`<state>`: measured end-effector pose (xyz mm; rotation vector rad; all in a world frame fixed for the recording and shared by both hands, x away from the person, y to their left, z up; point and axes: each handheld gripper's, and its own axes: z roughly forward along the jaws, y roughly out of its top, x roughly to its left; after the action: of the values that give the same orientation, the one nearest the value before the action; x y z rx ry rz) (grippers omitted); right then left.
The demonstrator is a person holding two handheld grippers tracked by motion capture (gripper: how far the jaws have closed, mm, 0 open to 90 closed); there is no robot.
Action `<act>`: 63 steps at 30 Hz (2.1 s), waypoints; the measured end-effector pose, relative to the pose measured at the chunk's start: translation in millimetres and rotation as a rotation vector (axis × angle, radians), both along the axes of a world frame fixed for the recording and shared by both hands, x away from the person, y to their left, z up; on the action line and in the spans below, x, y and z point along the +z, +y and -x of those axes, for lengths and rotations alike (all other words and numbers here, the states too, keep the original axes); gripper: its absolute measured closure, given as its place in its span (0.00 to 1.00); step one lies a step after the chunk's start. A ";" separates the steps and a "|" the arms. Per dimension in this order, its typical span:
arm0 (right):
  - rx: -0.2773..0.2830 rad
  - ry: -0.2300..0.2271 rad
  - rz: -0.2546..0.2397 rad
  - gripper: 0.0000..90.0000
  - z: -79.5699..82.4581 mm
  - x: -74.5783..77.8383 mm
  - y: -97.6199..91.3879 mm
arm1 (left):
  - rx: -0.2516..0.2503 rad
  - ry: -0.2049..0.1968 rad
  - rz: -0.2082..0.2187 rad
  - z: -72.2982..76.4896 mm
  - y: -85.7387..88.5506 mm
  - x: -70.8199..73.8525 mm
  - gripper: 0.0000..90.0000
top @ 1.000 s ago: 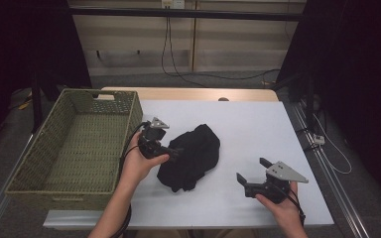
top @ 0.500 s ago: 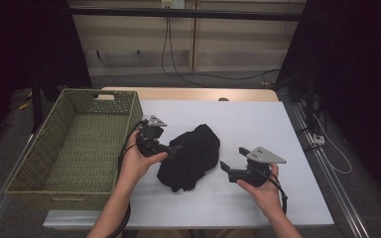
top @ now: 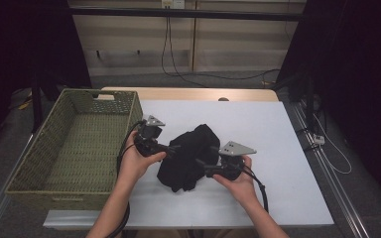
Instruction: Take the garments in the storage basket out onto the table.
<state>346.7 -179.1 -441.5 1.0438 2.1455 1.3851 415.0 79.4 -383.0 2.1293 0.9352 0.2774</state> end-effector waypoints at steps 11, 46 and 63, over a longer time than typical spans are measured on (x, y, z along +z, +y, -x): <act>0.119 0.120 0.042 0.85 0.0 -12.9 12.8 | -0.004 -0.009 0.003 0.9 -3.5 0.6 0.07; -0.109 0.111 -0.131 0.96 12.4 23.1 -93.5 | -0.007 0.011 -0.003 -3.3 -10.7 -11.1 0.08; -0.159 0.062 -0.083 0.58 6.0 24.8 -75.3 | 0.015 0.002 -0.006 -5.0 -7.8 -10.4 0.08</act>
<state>340.7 -254.5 -416.7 1.2746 2.0136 1.3935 420.0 71.7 -393.4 2.1292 0.9523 0.2862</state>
